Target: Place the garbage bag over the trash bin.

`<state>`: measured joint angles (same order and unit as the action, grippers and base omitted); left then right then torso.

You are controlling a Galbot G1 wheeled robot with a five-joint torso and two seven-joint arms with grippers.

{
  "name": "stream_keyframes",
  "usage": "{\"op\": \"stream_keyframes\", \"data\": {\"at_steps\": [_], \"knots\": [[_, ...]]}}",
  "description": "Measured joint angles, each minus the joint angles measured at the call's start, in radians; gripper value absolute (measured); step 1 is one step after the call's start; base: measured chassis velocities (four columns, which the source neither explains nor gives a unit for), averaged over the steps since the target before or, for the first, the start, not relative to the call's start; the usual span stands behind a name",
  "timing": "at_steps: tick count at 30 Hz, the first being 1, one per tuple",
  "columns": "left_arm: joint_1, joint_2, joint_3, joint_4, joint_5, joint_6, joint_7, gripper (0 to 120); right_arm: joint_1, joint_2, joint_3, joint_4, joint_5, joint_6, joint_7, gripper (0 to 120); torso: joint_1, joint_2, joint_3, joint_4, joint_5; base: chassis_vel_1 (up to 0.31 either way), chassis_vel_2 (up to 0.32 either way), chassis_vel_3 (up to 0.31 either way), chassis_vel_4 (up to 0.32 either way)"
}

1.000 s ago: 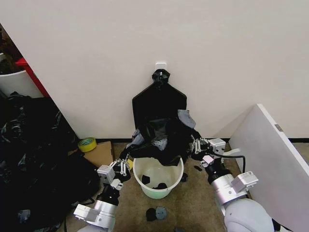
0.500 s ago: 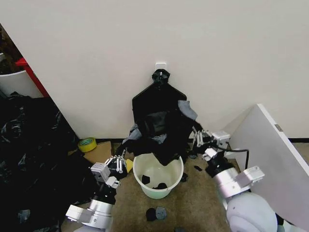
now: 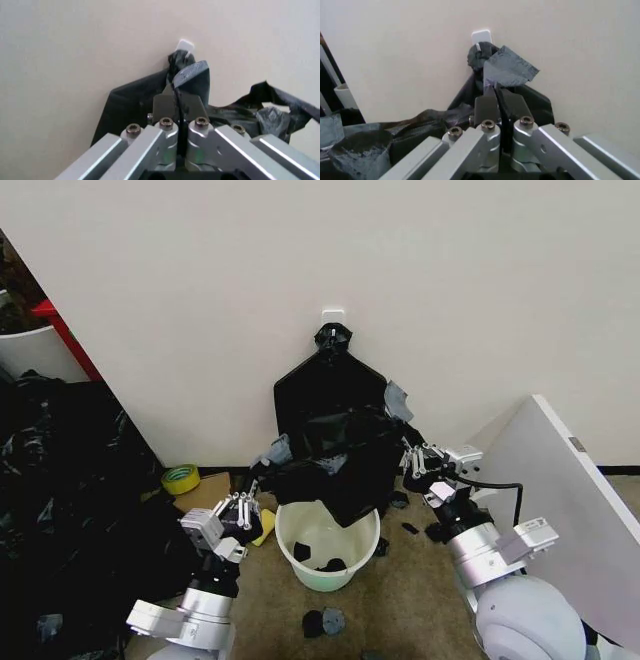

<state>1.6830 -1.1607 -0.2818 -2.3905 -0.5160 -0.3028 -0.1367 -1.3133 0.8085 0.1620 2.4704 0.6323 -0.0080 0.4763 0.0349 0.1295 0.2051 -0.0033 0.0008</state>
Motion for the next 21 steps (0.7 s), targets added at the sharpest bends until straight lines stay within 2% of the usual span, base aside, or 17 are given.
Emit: {"op": "stream_keyframes", "data": {"at_steps": [6, 12, 19, 21], "knots": [[-0.001, -0.009, -0.004, -0.014, -0.029, 0.0, -0.004, 0, -0.002, 0.003, 0.002, 0.009, 0.0, 0.004, -0.007, 0, 0.0, 0.0, 0.0, 0.0, 0.0, 0.0, 0.0, 0.0, 0.0], [-0.002, -0.019, 0.007, 0.02, -0.027, 0.0, -0.007, 0, -0.007, 0.009, -0.002, -0.004, -0.001, 0.006, -0.008, 0, 0.0, 0.0, 0.0, 0.0, -0.0001, 0.0, 0.0, 0.0, 0.0], [-0.021, -0.06, 0.036, 0.159, 0.019, -0.015, -0.017, 0, -0.004, 0.05, -0.053, -0.092, -0.027, 0.013, -0.012, 0, 0.0, 0.0, 0.0, 0.0, -0.0001, 0.0, 0.0, 0.0, 0.0], [-0.023, -0.063, 0.036, 0.168, 0.023, -0.018, -0.017, 0, -0.004, 0.052, -0.057, -0.098, -0.03, 0.015, -0.012, 0, 0.0, 0.0, 0.0, 0.0, -0.0001, 0.0, 0.0, 0.0, 0.0]]}}
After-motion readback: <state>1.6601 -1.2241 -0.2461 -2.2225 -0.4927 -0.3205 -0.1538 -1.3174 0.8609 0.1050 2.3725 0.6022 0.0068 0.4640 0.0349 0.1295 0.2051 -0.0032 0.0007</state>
